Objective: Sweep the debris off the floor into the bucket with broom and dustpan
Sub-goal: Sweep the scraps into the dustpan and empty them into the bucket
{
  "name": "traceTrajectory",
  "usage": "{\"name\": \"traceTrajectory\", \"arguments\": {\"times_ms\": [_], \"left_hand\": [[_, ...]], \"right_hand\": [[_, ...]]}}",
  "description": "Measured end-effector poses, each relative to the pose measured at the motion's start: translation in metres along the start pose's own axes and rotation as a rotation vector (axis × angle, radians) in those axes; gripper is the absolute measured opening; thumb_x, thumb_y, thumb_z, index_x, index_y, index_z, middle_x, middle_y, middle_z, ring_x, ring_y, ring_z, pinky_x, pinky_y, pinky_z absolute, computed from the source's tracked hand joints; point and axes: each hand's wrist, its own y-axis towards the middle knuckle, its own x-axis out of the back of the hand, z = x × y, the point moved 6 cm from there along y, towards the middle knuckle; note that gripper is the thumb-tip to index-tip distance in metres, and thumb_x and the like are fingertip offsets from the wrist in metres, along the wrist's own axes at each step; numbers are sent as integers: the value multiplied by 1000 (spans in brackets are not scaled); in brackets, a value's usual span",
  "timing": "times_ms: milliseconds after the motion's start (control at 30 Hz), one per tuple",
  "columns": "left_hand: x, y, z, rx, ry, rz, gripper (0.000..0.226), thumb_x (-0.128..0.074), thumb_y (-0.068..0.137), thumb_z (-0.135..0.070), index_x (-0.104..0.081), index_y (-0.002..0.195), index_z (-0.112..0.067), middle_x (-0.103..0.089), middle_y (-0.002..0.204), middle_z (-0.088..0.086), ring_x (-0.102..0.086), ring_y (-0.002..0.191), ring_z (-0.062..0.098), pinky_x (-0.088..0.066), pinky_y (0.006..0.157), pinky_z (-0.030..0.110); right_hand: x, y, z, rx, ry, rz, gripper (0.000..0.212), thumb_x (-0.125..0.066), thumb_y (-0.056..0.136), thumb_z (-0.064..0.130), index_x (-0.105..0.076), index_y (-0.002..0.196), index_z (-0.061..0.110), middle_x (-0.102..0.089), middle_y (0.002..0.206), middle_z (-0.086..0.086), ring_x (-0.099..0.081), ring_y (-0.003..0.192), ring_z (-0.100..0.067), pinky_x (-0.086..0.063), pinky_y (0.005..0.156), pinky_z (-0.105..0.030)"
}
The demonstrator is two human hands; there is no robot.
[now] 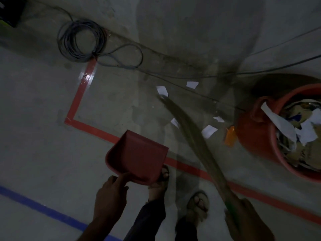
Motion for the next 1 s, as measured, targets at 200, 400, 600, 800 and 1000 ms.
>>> {"name": "traceTrajectory", "arguments": {"times_ms": [200,400,600,800,1000], "left_hand": [[2,15,7,-61,25,2,53,-74,82,-18,-56,124,-46,-57,89,-5,-62,76,23,-46,57,33],[10,17,4,-127,39,8,54,-76,82,-17,-58,124,-44,-53,85,-8,-60,73,19,-44,56,30],[-5,12,-5,-125,43,10,57,-77,79,-19,-56,125,-45,-53,84,-9,-60,77,20,-47,57,32],[-23,9,-16,-152,61,15,57,-77,79,-18,-56,126,-43,-53,85,-7,-59,76,21,-47,56,33],[-27,12,-21,-182,123,-4,55,-76,82,-19,-57,128,-43,-57,87,-7,-59,77,21,-50,60,34]], "right_hand": [[-49,103,57,17,114,146,74,-54,95,22,-18,151,52,-49,95,-1,-57,84,-21,-52,69,-36],[-34,72,-5,-216,42,293,58,-51,96,25,-33,149,36,-50,101,-4,-54,82,-22,-48,69,-35],[7,-49,-80,-398,96,203,66,-77,82,16,-52,143,15,-49,88,-6,-54,69,-30,-52,72,-43],[21,49,-52,-251,120,-4,54,-63,94,20,-45,145,19,-53,102,-13,-54,76,-28,-40,67,-33],[-4,203,-61,-79,-153,84,56,-45,91,26,-42,147,22,-60,122,-17,-58,109,-40,-48,90,-43]]}}
